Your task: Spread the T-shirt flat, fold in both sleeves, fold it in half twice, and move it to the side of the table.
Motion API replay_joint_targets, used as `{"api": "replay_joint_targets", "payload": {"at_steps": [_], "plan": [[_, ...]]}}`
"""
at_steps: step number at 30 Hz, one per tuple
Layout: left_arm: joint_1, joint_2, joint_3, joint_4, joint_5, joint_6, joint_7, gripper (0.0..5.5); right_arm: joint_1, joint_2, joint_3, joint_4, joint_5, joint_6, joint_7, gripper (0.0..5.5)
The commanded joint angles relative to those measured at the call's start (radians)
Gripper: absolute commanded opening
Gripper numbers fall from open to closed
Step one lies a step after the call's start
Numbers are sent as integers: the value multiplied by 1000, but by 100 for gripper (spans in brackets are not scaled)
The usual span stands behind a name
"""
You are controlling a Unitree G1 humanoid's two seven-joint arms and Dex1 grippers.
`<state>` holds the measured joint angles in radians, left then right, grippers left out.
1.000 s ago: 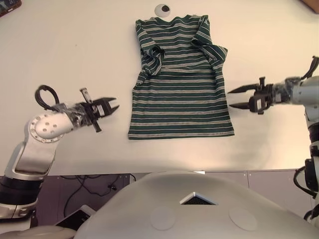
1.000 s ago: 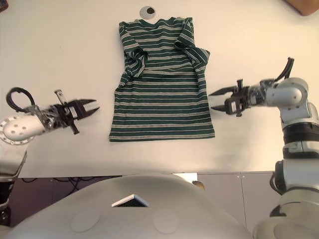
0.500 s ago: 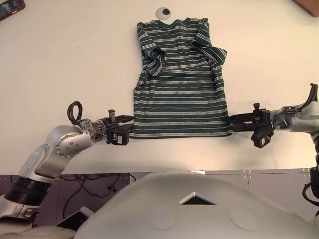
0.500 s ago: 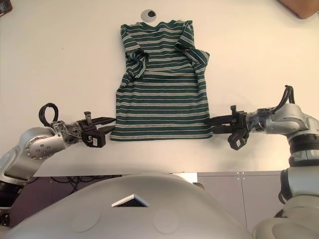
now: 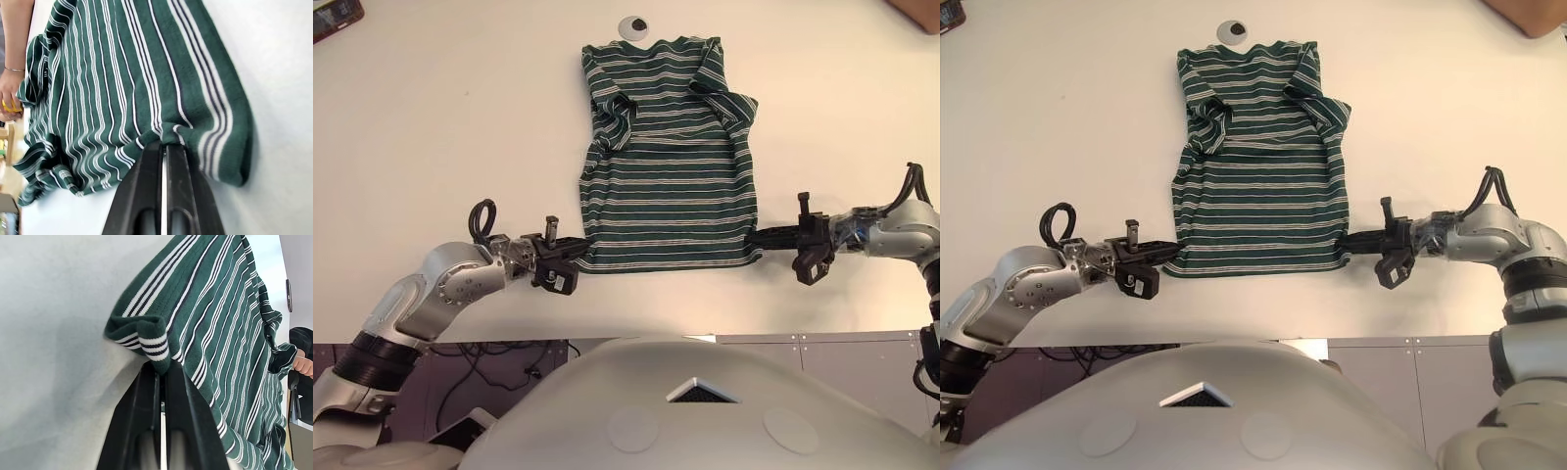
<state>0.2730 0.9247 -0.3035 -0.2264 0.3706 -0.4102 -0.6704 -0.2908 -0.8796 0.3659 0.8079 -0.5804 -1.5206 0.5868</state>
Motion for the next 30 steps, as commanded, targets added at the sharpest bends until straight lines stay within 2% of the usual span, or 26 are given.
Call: {"api": "replay_joint_targets", "payload": {"at_steps": [1,4,6,8,11,15,20,25,30], "plan": [[110,52,90,-156,-306,302,-172,4,55,-86,164,-39,261,218,238,3],[167,124,157,-267,-480,486,-285,4,199,-275,278,-408,758,742,704,3],[194,154,180,-309,-566,572,-339,4,214,-319,282,-565,967,1027,854,3],[195,159,204,-334,-634,632,-362,4,189,-330,255,-661,1101,1235,908,3],[105,96,272,-344,-778,730,-334,4,42,-316,170,-707,1296,1578,1001,3],[-114,-4,322,-230,-900,823,-265,4,-234,-118,35,-560,1381,1874,884,3],[-417,-164,297,19,-894,843,-172,4,-462,89,-63,-232,1302,1909,729,3],[-723,-340,276,391,-812,798,-90,4,-667,288,-167,161,1140,1774,531,3],[-942,-465,256,860,-673,665,-24,4,-724,419,-190,418,932,1601,260,3]]}}
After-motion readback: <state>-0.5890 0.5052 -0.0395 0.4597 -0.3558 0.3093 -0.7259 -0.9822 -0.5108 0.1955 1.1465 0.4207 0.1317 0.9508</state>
